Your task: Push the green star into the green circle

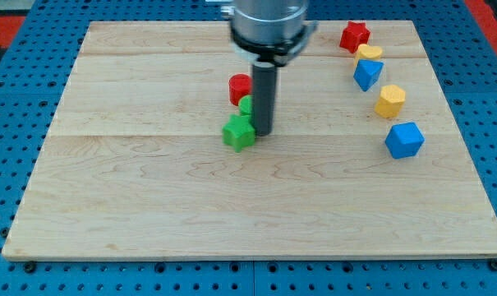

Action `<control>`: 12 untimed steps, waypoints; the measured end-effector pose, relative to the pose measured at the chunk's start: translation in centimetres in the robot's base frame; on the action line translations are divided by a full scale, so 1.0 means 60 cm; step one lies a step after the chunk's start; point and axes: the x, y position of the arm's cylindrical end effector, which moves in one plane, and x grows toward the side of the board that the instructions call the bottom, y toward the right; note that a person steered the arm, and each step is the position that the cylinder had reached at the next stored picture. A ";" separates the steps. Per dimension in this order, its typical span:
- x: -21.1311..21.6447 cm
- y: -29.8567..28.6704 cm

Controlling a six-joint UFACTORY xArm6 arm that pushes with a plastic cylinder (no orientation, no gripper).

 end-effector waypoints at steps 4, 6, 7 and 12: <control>-0.093 0.052; -0.221 -0.161; -0.062 -0.242; 0.099 0.005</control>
